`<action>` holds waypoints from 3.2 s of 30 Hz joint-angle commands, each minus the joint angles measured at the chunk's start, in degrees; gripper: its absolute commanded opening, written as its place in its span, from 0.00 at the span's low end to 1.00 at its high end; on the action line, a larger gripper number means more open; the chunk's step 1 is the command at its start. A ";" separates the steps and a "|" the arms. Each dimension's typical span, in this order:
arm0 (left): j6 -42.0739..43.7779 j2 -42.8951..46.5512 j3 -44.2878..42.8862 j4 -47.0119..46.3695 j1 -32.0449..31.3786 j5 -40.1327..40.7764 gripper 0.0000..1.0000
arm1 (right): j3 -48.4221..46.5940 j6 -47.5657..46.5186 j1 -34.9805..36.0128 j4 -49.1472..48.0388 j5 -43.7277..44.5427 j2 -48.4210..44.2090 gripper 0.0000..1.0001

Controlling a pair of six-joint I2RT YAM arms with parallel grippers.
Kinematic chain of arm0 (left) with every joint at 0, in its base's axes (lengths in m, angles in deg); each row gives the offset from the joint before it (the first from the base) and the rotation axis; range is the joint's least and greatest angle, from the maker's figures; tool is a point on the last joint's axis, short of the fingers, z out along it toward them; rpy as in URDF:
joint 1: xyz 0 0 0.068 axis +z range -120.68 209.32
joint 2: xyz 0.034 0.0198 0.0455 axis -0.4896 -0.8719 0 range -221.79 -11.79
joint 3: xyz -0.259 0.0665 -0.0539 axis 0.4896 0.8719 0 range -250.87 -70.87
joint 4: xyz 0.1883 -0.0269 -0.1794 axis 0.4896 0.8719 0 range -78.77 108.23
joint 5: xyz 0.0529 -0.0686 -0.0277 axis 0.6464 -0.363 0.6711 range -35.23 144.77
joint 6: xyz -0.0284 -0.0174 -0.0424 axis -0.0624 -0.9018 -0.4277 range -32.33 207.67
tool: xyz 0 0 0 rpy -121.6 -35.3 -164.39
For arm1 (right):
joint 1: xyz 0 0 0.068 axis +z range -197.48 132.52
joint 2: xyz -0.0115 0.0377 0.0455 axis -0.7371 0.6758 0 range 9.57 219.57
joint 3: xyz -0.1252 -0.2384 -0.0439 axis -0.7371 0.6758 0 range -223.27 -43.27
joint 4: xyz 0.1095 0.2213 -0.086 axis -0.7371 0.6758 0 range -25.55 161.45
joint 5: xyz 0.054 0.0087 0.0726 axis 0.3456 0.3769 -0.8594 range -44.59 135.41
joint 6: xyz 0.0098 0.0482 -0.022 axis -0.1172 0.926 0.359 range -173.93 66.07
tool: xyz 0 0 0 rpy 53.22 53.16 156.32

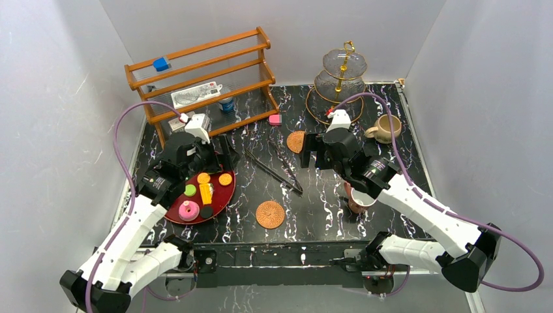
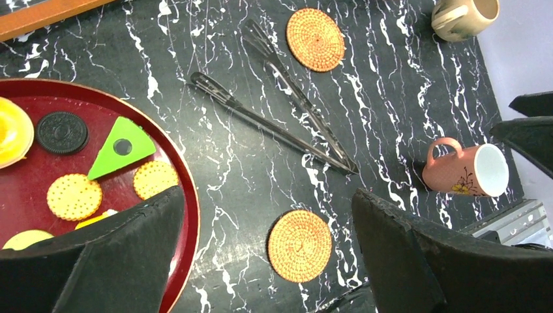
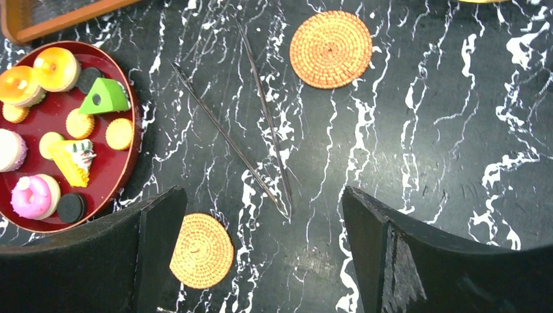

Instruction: Serve the afternoon tea

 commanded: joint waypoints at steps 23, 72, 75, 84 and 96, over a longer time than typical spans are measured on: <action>5.81 16.41 8.59 -2.01 -0.19 11.61 0.96 | 1.20 -22.51 0.24 -26.88 -14.59 25.05 0.85; 9.55 19.57 12.56 -3.88 -0.19 13.95 0.96 | 6.13 -28.43 0.24 -39.17 -11.84 42.58 0.77; 9.54 19.48 12.54 -3.82 -0.19 13.88 0.96 | 6.05 -28.81 0.19 -39.13 -11.32 42.22 0.75; 9.64 19.42 12.60 -3.78 -0.19 14.16 0.96 | 7.49 -29.19 0.24 -39.47 -11.28 41.18 0.77; 9.55 19.49 12.66 -3.78 -0.19 14.15 0.96 | 9.61 -29.21 0.24 -39.85 -11.11 40.04 0.77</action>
